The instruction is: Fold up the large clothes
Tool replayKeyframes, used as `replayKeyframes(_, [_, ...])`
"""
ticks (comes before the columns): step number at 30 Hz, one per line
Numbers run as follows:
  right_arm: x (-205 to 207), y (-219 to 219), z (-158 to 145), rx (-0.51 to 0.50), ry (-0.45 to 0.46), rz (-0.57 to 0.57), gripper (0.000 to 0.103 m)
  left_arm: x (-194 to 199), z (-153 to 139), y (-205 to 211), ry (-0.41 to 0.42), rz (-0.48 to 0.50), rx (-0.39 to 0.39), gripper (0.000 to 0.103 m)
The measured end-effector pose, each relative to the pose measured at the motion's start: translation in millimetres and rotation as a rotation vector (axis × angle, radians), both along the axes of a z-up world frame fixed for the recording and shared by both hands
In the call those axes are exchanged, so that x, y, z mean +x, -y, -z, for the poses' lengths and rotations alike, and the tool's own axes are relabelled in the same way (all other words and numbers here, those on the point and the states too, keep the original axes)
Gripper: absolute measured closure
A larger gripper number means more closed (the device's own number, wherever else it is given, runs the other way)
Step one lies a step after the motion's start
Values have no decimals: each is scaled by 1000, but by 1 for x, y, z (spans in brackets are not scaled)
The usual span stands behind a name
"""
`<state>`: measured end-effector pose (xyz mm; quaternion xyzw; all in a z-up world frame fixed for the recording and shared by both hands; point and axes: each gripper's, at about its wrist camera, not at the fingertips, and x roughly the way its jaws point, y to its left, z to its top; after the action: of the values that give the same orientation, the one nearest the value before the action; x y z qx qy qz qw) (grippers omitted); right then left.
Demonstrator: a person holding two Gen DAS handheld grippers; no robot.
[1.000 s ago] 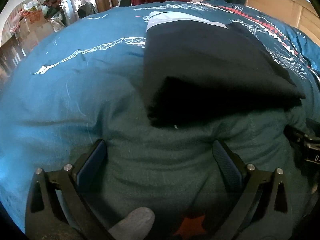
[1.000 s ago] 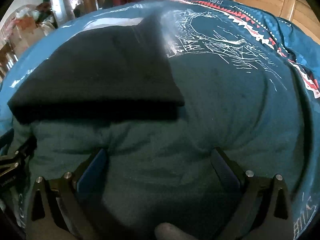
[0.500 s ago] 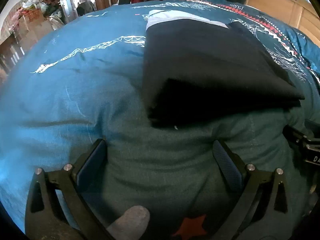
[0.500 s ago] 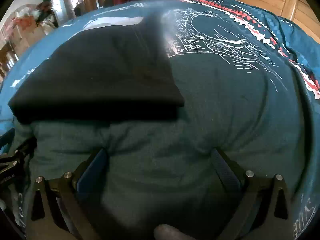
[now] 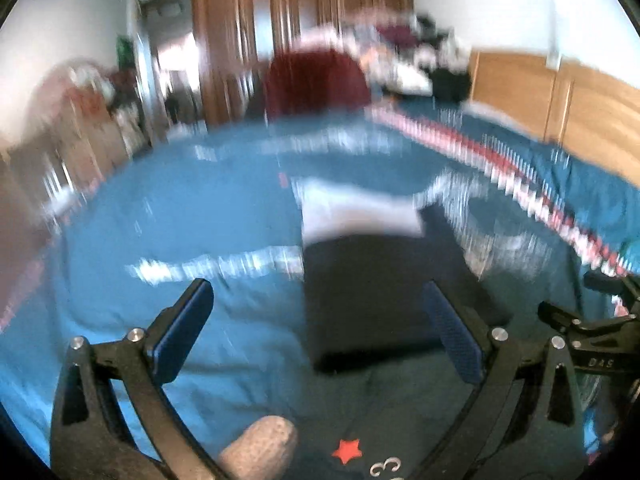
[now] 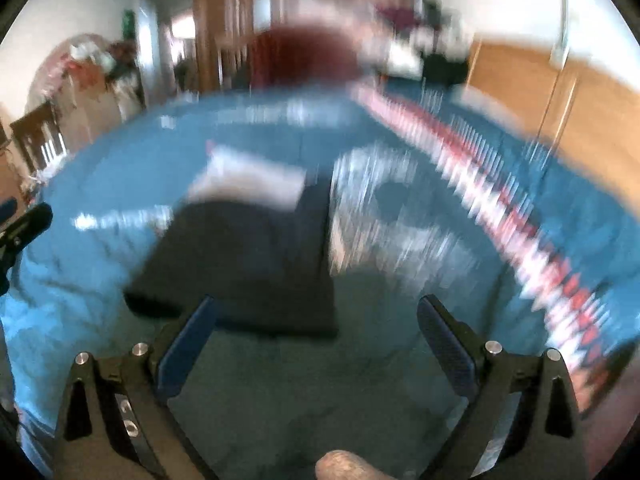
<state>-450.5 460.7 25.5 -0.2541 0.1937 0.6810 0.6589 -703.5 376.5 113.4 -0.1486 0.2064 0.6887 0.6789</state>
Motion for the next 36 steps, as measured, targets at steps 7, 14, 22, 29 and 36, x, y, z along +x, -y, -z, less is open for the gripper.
replayKeyframes(7, [-21, 60, -102, 274, 57, 23, 0, -19, -53, 44, -30, -56, 166, 0])
replayKeyframes(14, [-17, 69, -108, 185, 8, 43, 0, -18, -44, 53, -56, -90, 139, 0])
replayKeyframes(22, [-11, 55, -80, 16, -63, 55, 0, 3, -40, 54, 9, -16, 57, 0])
replayKeyframes(29, [-10, 45, -60, -89, -81, 67, 0, 6, -42, 53, 25, -29, 6, 0])
replayKeyframes(36, [-14, 46, -54, -116, -64, 69, 0, 9, -40, 53, 17, -34, -8, 0])
